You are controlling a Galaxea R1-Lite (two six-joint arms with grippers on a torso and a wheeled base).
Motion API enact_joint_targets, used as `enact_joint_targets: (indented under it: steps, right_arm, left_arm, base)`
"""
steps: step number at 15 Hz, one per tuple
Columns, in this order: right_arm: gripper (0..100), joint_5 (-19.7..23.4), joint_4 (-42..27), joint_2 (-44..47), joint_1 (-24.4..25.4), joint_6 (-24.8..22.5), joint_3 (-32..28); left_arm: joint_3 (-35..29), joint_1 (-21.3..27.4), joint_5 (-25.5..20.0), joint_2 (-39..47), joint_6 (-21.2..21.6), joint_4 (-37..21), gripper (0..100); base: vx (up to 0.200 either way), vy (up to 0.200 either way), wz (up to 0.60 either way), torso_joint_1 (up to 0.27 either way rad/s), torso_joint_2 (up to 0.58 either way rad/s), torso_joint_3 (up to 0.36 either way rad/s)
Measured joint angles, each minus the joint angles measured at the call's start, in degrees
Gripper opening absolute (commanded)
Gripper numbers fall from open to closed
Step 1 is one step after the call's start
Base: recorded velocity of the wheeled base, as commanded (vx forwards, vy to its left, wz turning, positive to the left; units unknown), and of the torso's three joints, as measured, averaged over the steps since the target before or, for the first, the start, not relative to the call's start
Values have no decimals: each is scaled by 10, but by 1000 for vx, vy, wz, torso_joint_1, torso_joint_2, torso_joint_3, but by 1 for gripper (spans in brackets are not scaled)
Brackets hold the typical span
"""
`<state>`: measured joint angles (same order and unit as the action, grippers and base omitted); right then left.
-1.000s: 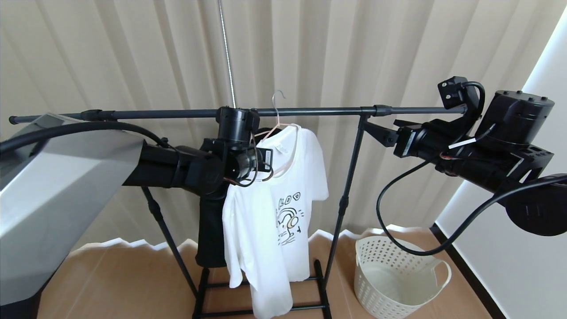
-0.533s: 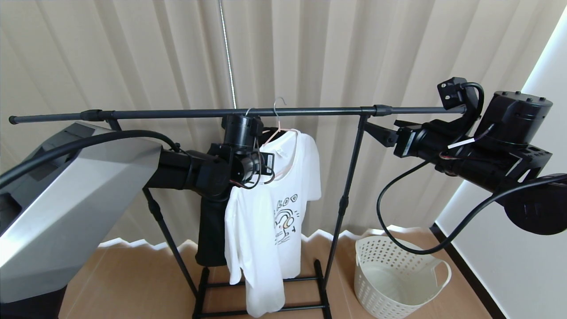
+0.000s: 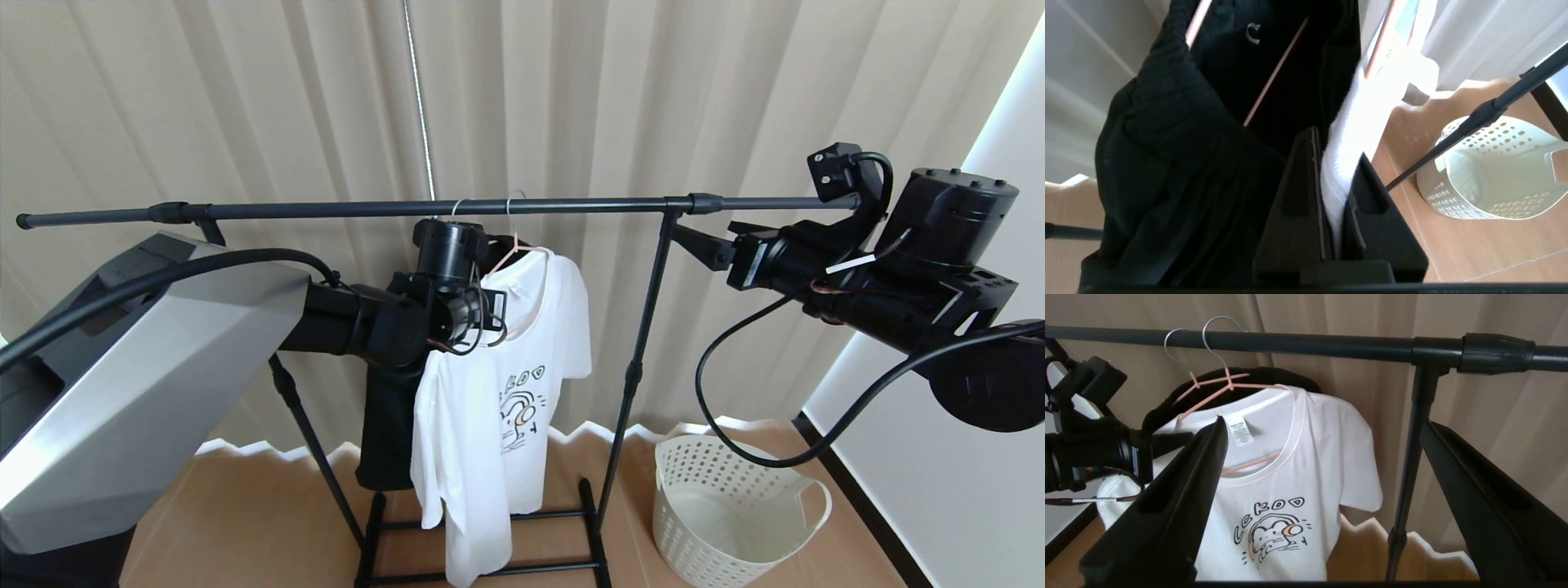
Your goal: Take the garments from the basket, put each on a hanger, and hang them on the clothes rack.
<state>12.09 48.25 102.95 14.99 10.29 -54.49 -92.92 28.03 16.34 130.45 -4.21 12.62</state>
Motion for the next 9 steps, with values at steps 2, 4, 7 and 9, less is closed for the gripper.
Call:
enact_joint_targets:
  steps: [2,4,7,9]
  right_arm:
    - [100,0,0,0,0,0,-1]
    - [100,0,0,0,0,0,-1]
    - [100,0,0,0,0,0,-2]
    - [100,0,0,0,0,0,-2]
  left_arm:
    - [1,0,0,4,0,0,0]
    - [1,0,0,6,0,0,0]
    - [2,0,1,7,-1,0,0]
    - [7,0,1,7,-1,2,100]
  base:
    - [0,0,0,0,0,0]
    - [0,0,0,0,0,0]
    - [0,0,0,0,0,0]
    - [0,0,0,0,0,0]
